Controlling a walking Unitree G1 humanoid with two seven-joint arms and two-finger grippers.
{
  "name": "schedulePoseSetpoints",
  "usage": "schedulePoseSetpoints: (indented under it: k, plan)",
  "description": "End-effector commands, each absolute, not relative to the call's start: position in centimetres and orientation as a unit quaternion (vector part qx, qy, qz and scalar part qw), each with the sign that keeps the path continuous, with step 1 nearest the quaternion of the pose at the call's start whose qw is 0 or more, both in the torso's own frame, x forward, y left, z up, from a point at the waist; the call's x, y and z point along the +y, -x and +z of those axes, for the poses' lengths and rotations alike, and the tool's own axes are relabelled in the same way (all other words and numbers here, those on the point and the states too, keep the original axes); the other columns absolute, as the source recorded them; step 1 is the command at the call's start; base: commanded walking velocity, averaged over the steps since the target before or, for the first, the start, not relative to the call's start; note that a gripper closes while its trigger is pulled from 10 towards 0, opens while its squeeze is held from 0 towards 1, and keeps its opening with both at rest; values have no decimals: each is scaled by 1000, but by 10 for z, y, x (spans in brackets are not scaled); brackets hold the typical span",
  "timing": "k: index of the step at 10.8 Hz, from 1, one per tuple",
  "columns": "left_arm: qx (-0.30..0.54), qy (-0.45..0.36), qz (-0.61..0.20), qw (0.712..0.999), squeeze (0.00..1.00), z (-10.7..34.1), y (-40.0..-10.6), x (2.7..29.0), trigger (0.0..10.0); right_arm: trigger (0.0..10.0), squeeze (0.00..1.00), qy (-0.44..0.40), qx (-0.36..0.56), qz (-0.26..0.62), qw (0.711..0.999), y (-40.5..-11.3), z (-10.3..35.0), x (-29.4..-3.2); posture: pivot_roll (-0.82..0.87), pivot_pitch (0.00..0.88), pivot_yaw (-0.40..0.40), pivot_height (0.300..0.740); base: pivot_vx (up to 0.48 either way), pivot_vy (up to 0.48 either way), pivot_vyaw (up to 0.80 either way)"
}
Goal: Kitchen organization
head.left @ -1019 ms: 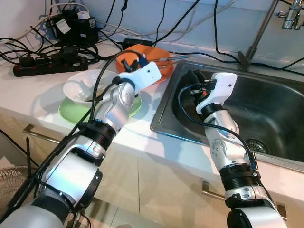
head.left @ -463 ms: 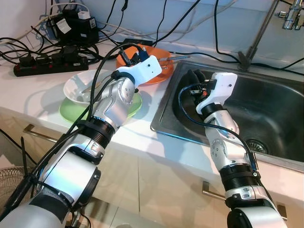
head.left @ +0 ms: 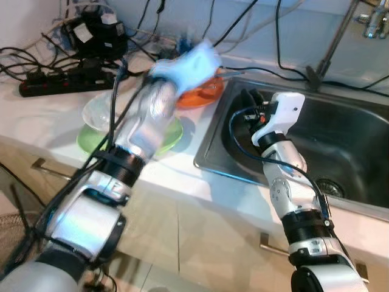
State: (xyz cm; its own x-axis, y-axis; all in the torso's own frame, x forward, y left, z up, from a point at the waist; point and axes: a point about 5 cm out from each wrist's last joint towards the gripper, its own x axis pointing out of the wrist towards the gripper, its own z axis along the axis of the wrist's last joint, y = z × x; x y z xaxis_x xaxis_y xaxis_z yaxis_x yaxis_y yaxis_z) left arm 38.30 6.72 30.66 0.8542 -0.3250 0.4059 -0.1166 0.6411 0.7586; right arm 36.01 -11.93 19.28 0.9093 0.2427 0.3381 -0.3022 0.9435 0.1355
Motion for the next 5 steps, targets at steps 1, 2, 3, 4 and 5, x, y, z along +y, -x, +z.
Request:
schedulePoseSetpoints:
  k: [1, 2, 3, 4, 5]
  plan:
    - [-296, -364, -84, 879, 0, 318, -376, 59, 10000, 10000, 118, -91, -171, 140, 971, -362, 200, -122, 183, 0, -24, 717, 0, 0, 0]
    - [-306, -295, -130, 896, 0, 317, -369, 51, 10000, 10000, 1000, -91, -177, 144, 969, -363, 205, -124, 179, 0, -21, 717, 0, 0, 0]
    - [-308, -273, -142, 900, 0, 318, -366, 49, 10000, 10000, 1000, -91, -180, 153, 967, -362, 208, -126, 177, 0, -18, 717, 0, 0, 0]
    - [-310, -261, -151, 902, 0, 319, -364, 47, 10000, 10000, 1000, -104, -185, 167, 963, -361, 212, -128, 174, 0, -16, 717, 0, 0, 0]
    - [-312, -253, -163, 901, 0, 318, -362, 44, 10000, 10000, 1000, -122, -187, 188, 956, -359, 216, -135, 171, 0, -13, 717, 0, 0, 0]
